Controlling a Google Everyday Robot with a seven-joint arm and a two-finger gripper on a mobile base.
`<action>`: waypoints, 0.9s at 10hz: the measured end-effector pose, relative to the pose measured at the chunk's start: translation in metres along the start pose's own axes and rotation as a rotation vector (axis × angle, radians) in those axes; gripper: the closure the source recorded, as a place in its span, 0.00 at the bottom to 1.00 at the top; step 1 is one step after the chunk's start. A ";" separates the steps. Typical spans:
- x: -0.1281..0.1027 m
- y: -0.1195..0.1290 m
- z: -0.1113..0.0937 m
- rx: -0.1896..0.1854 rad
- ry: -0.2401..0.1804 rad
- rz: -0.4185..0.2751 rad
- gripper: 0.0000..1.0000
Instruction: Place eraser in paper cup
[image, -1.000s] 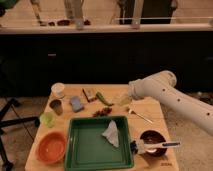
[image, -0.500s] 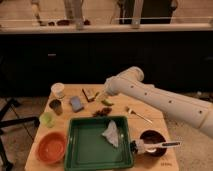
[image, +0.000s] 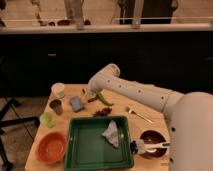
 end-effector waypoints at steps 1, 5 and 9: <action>0.005 0.001 0.018 -0.024 0.028 -0.012 0.20; 0.022 -0.012 0.058 -0.083 0.099 -0.021 0.20; 0.035 -0.035 0.070 -0.076 0.115 0.044 0.20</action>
